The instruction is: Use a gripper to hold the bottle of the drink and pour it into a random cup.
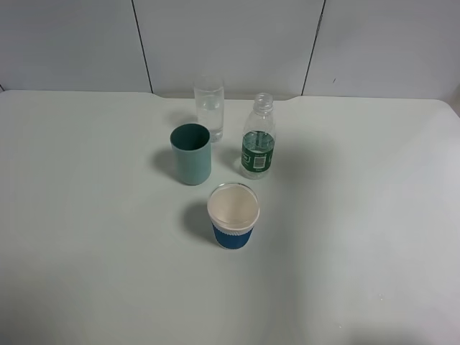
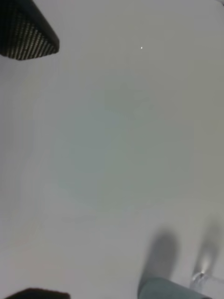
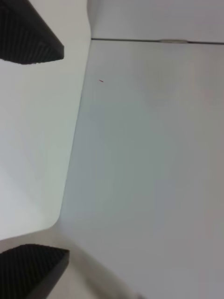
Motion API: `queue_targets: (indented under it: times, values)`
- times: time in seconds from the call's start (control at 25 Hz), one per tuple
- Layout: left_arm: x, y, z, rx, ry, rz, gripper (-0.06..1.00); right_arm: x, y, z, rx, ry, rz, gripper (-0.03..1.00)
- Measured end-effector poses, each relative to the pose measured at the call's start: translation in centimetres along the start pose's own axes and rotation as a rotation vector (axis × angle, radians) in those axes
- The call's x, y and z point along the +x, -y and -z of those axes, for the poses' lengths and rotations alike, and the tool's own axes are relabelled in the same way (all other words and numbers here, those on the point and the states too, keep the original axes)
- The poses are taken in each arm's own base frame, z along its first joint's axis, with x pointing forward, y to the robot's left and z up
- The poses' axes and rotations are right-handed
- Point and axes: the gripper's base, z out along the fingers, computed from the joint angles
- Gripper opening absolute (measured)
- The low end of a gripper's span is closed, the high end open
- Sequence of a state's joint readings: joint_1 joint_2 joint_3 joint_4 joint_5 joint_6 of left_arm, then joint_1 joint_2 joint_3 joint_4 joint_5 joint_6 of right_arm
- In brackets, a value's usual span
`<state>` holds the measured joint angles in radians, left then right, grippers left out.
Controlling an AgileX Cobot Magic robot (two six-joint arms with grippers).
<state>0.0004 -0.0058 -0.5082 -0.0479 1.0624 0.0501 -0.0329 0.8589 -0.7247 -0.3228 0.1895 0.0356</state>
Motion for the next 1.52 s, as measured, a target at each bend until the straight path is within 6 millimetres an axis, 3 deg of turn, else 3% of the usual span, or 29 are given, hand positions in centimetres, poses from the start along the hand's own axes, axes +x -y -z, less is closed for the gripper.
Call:
queue_targets:
  times: [0.36,0.68,1.12,1.52]
  values:
    - [0.0,0.0,0.0,0.0,0.0,0.0,0.99,0.6,0.8,6.7,0.042,-0.068,-0.081,0.77]
    - [0.0,0.0,0.0,0.0,0.0,0.0,0.99,2.6,0.7,11.3,0.043,-0.184,-0.145,0.77]
    - [0.0,0.0,0.0,0.0,0.0,0.0,0.99,7.3,-1.1,14.0,-0.026,-0.224,-0.209,0.77]
    - [0.0,0.0,0.0,0.0,0.0,0.0,0.99,8.5,-1.5,15.9,-0.034,-0.176,-0.232,0.77]
